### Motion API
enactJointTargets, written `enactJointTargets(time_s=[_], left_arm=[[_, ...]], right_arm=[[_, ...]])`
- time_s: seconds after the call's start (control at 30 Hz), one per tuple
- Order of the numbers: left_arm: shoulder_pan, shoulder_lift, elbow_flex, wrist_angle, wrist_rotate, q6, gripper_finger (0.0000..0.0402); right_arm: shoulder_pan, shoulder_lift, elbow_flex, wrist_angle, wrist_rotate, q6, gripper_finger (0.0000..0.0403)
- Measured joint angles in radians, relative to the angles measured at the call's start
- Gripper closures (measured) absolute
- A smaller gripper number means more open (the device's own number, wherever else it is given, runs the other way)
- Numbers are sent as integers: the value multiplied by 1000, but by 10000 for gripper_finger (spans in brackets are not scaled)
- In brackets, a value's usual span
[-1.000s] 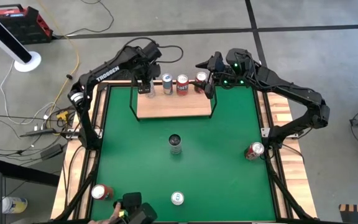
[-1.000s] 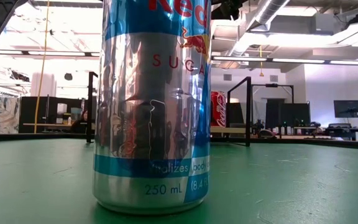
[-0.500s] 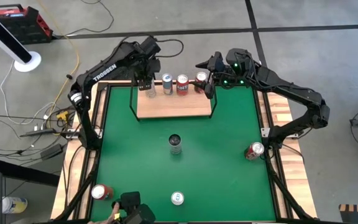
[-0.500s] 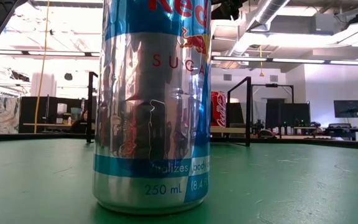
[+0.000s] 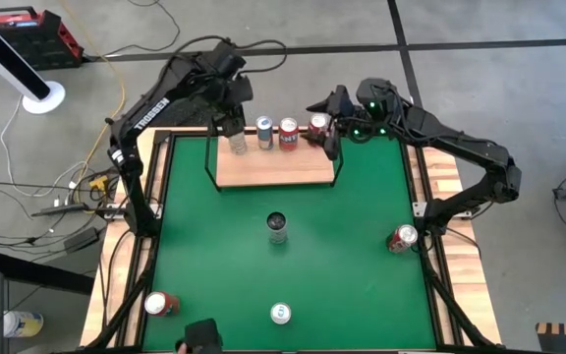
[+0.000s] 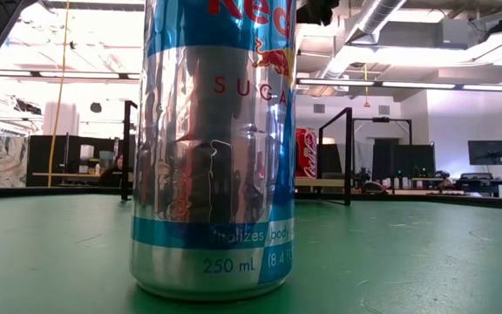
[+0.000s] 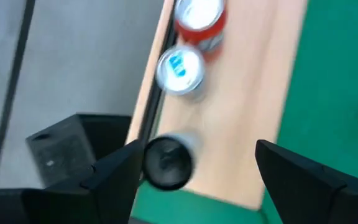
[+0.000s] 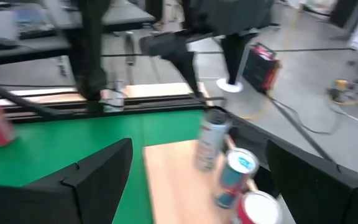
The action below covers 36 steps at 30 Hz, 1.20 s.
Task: Place canned beverage on shelf
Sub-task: Put the white soda can on the shelf aligned with the other white soda can
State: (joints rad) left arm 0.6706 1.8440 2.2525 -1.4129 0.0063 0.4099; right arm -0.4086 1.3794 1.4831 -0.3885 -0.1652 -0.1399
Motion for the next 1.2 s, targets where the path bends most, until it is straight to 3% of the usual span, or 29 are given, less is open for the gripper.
enactJointTargets(time_s=[0.27, 0.47, 0.57, 0.7, 0.9, 1.0, 1.2], left_arm=[[-130, -107, 6, -34, 68, -149, 137], [-290, -216, -42, -42, 57, -311, 156], [-395, -279, -105, -8, 0, -385, 162], [-536, -372, -249, 103, -98, -441, 164], [-690, -520, -583, 501, -60, -418, 164], [-738, -563, -755, 700, -20, -397, 164], [-768, -583, -1003, 949, -22, -357, 164]], right_arm=[[73, -2, 0, -31, -22, 1, 12], [151, -8, -1, -75, -25, 0, 12], [186, -13, -1, -94, -26, -4, 12], [227, -23, -1, -131, -26, 43, 12], [299, -32, -1, -163, -7, 164, 12], [346, -37, 0, -161, 62, 219, 12], [426, -35, 0, -197, 231, 288, 12]])
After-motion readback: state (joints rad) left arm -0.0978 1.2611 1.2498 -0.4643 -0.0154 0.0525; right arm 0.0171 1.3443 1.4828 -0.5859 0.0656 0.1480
